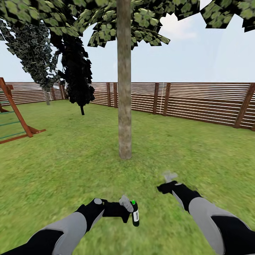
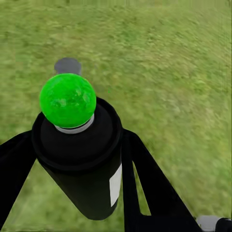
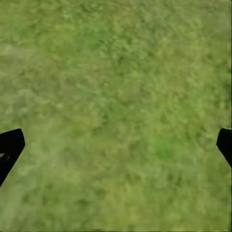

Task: In the garden, pick up the pesticide atomizer on the floor and spray pesticide onto both trees until each tree trunk is fully covered.

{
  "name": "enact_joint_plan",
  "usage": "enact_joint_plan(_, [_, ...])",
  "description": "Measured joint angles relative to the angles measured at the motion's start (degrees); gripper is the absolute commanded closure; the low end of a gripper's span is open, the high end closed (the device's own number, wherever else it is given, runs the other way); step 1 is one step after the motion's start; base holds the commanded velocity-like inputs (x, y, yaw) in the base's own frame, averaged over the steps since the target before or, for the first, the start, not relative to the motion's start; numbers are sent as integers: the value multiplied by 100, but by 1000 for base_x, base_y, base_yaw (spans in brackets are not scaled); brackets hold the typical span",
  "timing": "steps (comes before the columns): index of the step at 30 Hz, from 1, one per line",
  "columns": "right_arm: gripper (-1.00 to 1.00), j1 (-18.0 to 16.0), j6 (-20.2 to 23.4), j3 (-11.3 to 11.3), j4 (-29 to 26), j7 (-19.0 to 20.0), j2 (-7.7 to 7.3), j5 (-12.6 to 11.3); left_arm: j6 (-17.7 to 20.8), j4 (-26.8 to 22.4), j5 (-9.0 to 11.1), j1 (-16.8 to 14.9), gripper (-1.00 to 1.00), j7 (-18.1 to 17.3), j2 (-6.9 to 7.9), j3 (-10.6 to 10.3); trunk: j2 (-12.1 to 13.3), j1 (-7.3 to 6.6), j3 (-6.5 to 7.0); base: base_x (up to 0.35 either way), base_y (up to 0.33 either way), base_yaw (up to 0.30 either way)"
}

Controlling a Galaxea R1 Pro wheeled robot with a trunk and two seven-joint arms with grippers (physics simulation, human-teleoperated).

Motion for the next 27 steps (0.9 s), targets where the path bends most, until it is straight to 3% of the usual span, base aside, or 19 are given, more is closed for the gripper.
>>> enact_joint_plan(1, [-100,165,-509,-7,282,-803,-61,-76,15,-6,56,-1,100,740,2,298,0,0,0,0,0,0])
enact_joint_plan(2, [-100,267,-807,-7,473,-1293,-92,-186,5,-7,62,0,100,1362,2,564,0,0,0,0,0,0])
enact_joint_plan(3, [-100,304,-924,-2,574,-1499,-105,-259,-5,-2,53,1,100,1687,1,709,0,0,1,0,0,0])
enact_joint_plan(4, [-100,365,-1095,-6,756,-1785,-123,-435,-5,1,62,0,100,2230,2,1042,0,0,0,0,0,0])
enact_joint_plan(6, [-100,556,-1461,-2,954,-2100,-143,-873,-22,18,41,1,100,2892,1,1395,0,0,0,0,0,0])
enact_joint_plan(9, [-100,737,-2031,9,1044,-2287,-142,-1246,-27,24,38,2,100,3221,1,1567,0,-1,1,21,0,0])
enact_joint_plan(12, [-100,806,-2295,8,1077,-2374,-144,-1396,-34,22,37,2,100,3339,1,1636,0,-2,1,140,40,0])
enact_joint_plan(27, [-100,846,-2392,13,1106,-2394,-129,-1449,-40,37,36,1,100,3393,0,1655,-1,-8,1,645,280,0])
